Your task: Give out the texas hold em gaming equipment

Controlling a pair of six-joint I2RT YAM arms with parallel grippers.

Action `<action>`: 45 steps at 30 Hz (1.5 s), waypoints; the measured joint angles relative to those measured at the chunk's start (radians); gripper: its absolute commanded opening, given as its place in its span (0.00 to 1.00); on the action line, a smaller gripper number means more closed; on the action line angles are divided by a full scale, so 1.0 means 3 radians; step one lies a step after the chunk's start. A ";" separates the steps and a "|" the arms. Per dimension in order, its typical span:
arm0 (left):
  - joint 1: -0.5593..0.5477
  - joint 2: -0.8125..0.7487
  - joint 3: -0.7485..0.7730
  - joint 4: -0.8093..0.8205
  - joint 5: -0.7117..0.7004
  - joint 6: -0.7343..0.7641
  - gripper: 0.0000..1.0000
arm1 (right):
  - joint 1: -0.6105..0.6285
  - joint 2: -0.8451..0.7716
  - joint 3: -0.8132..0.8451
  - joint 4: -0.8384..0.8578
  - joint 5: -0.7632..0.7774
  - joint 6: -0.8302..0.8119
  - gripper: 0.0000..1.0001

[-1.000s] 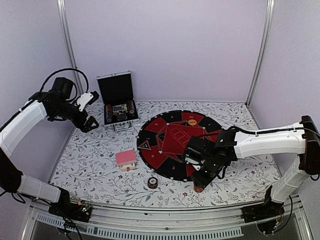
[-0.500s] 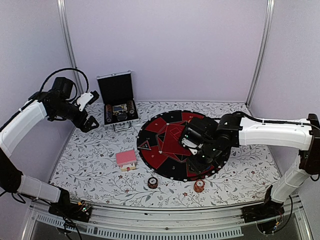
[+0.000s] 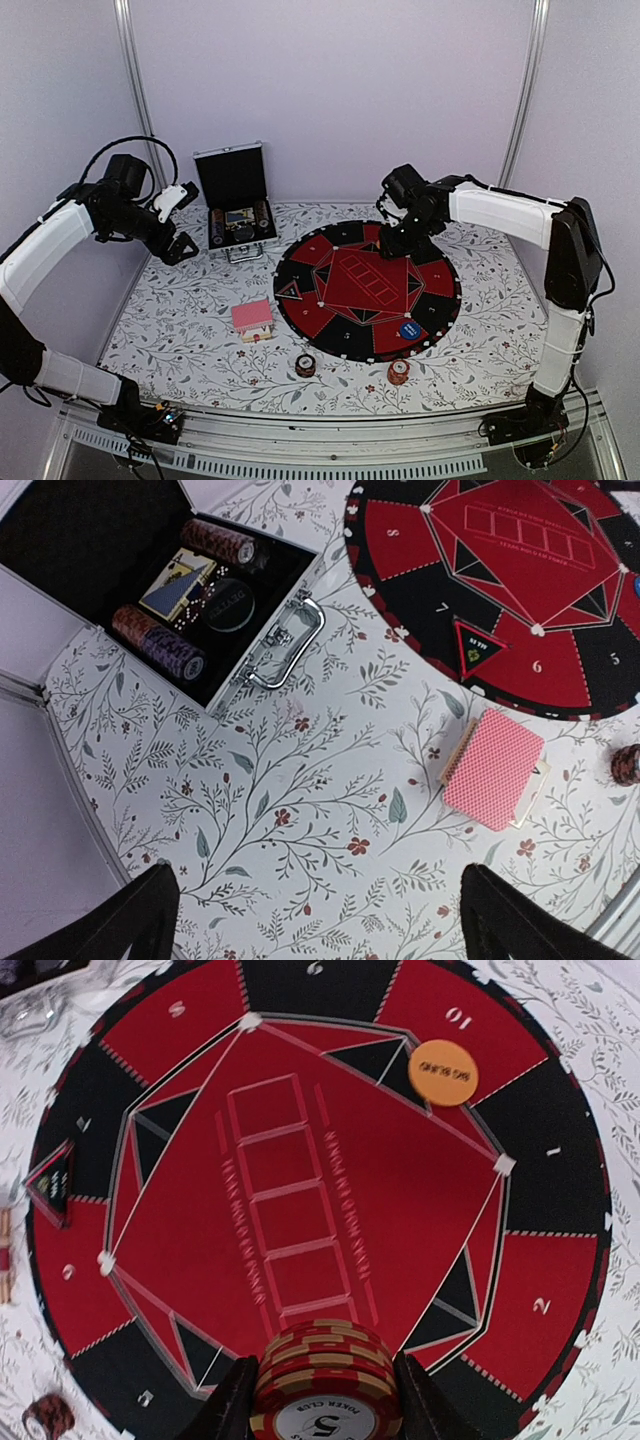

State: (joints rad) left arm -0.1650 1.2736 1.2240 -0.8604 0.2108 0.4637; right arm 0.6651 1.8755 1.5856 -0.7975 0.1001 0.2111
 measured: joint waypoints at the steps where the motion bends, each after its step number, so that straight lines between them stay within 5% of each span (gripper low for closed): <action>1: -0.0001 0.0000 0.0000 -0.0001 0.0008 0.0000 1.00 | -0.0084 0.0120 0.0099 0.0043 0.0000 -0.0023 0.26; 15: -0.0009 0.0001 0.0000 -0.0039 0.0031 0.0027 1.00 | -0.0820 0.1231 0.0923 0.0244 0.0067 -0.0195 0.25; 28: -0.0009 0.0013 0.0000 -0.0052 0.0024 0.0064 1.00 | -0.0912 0.1727 0.1245 0.0331 0.0071 -0.0207 0.25; 34: -0.0009 0.0043 0.0001 -0.0053 0.0022 0.0064 1.00 | -0.0916 0.1742 0.1245 0.0347 0.0069 -0.0206 0.37; 40: -0.0009 0.0052 0.0001 -0.0055 0.0018 0.0064 1.00 | -0.0918 0.1745 0.1247 0.0348 0.0058 -0.0197 0.70; 45: -0.0009 0.0051 0.0001 -0.0055 0.0017 0.0065 1.00 | -0.0926 0.1742 0.1247 0.0357 0.0080 -0.0214 0.85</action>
State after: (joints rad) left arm -0.1677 1.2888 1.2243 -0.8768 0.2157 0.4831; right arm 0.3874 2.3981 1.9598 -0.6903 0.1242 0.1471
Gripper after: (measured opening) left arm 0.993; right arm 0.789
